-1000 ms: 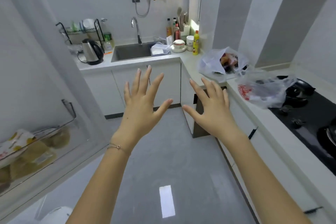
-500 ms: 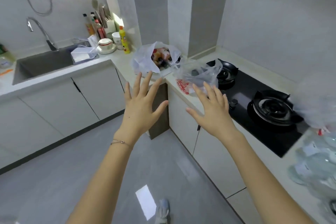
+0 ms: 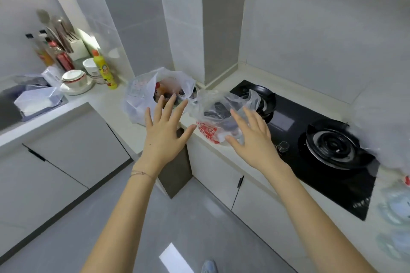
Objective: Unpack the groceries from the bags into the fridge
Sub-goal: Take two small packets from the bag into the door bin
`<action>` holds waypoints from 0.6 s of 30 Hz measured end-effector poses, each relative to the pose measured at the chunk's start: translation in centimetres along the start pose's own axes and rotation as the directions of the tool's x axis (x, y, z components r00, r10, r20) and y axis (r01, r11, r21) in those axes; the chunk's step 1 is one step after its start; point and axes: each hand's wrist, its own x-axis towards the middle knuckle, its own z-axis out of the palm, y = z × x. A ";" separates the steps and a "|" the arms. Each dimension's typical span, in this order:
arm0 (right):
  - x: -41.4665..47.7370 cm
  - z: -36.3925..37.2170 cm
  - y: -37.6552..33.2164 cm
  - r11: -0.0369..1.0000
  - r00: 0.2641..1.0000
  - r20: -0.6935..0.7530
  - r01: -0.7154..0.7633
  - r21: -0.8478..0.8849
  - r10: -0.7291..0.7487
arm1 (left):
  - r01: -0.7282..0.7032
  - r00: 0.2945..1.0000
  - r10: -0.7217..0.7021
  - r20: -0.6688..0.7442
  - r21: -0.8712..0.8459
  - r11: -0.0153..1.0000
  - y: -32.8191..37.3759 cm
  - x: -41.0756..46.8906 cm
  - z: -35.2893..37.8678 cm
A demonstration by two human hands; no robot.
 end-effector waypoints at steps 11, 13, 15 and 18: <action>9.4 3.5 5.5 0.989 0.987 0.058 -0.147 -0.012 0.147 | -0.080 0.977 0.085 0.195 -0.032 0.996 -3.8 9.7 10.7; 11.8 4.3 6.7 0.990 0.988 0.059 -0.143 0.000 0.143 | -0.077 0.972 0.080 0.223 -0.025 0.997 -4.2 11.9 12.5; 14.1 4.9 8.0 0.991 0.989 0.057 -0.136 0.015 0.135 | -0.063 0.964 0.066 0.258 -0.018 0.998 -4.4 14.1 14.3; 17.3 5.9 9.8 0.993 0.991 0.059 -0.122 0.004 0.122 | -0.056 0.949 0.058 0.310 -0.016 0.998 -4.0 17.0 16.8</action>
